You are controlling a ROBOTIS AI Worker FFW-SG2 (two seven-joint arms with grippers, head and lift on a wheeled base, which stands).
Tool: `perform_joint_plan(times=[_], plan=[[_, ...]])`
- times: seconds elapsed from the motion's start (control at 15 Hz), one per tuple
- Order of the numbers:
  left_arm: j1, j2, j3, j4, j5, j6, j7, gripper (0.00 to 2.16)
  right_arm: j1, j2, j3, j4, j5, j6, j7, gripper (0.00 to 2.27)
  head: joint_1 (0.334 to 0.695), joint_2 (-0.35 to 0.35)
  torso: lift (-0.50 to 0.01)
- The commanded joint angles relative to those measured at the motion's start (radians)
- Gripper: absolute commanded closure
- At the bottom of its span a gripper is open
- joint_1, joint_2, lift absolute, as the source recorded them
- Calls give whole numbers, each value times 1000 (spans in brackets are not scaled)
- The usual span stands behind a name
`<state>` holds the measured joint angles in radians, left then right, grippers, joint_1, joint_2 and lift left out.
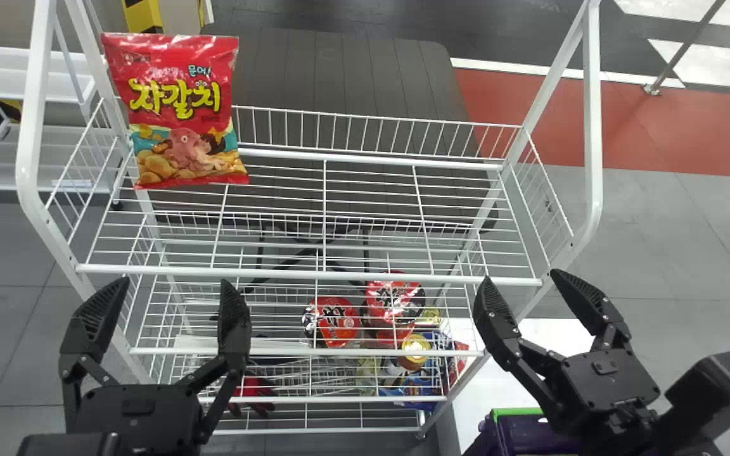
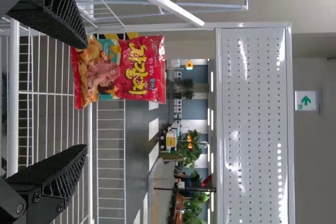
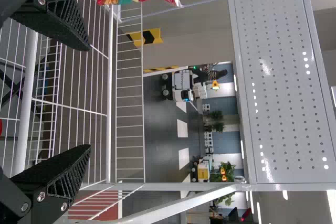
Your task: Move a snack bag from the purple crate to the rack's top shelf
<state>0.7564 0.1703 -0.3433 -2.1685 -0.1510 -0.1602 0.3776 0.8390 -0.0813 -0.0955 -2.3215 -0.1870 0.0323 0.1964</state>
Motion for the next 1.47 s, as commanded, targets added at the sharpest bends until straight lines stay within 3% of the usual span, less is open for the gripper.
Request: perform_joint_plan(times=[0.0,0.47,1.4], plan=[[0,1,3,-4,-2,0,1,154,2,0,-1,-3,1,1,0,167,695,-155,0],[1,1,3,-4,-2,0,6,154,0,2,-1,-4,0,-5,3,167,695,-151,0],[-2,-3,3,7,1,-3,6,154,-1,5,10,-9,15,-2,-11,171,695,-147,-59]])
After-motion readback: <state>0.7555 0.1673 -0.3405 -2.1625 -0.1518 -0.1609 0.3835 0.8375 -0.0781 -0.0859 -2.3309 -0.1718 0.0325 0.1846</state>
